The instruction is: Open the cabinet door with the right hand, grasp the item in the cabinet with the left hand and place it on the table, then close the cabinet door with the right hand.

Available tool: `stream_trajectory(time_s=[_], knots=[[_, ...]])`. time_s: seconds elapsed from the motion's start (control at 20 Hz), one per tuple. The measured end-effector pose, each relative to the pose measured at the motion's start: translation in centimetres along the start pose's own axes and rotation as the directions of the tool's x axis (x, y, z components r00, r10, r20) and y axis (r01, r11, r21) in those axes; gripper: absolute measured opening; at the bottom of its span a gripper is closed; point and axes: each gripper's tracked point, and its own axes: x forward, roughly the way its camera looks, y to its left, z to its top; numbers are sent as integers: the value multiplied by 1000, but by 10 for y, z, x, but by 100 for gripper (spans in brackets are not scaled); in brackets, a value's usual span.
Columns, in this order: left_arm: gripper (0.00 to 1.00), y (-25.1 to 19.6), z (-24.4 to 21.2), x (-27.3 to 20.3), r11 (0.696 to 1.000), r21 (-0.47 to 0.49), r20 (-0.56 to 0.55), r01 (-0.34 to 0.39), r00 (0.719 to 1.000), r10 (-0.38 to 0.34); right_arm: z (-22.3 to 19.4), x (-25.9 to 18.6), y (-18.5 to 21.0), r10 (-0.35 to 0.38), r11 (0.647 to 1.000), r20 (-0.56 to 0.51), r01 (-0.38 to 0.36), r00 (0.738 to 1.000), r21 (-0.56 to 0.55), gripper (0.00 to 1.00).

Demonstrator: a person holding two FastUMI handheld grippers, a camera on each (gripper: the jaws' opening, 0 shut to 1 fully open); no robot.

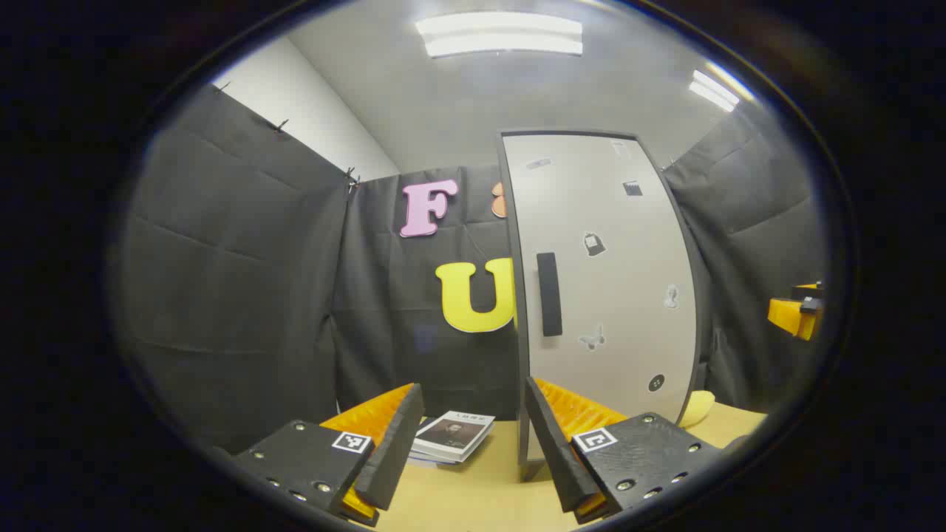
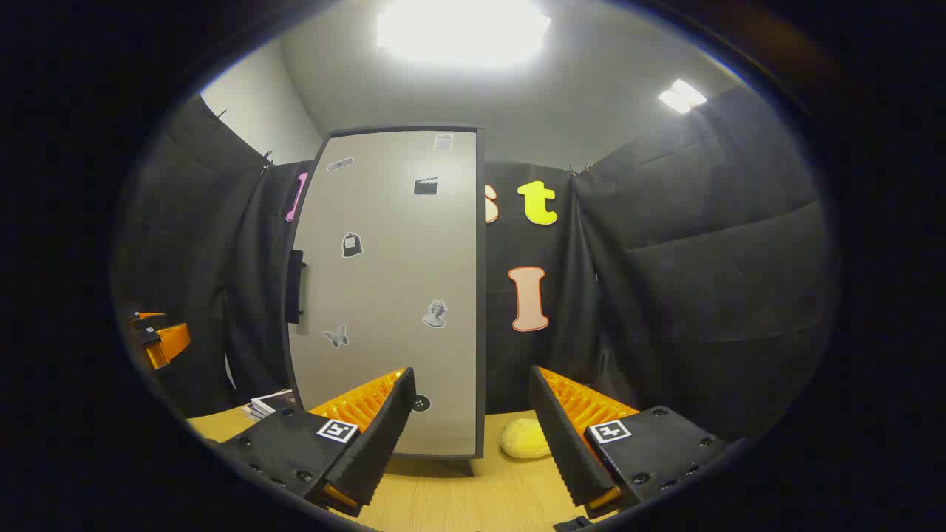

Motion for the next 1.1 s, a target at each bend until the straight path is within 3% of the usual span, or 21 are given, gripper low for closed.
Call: stream_trajectory(time_s=[0.75,1.1], knots=[[83,5,0,-5,1000,25,3,-14,1000,14,-1,8,7,28,1000,-11,-28,1000,9,98],[83,20,4,-7,998,41,8,-47,999,47,6,26,31,74,997,-10,-73,997,32,97]])
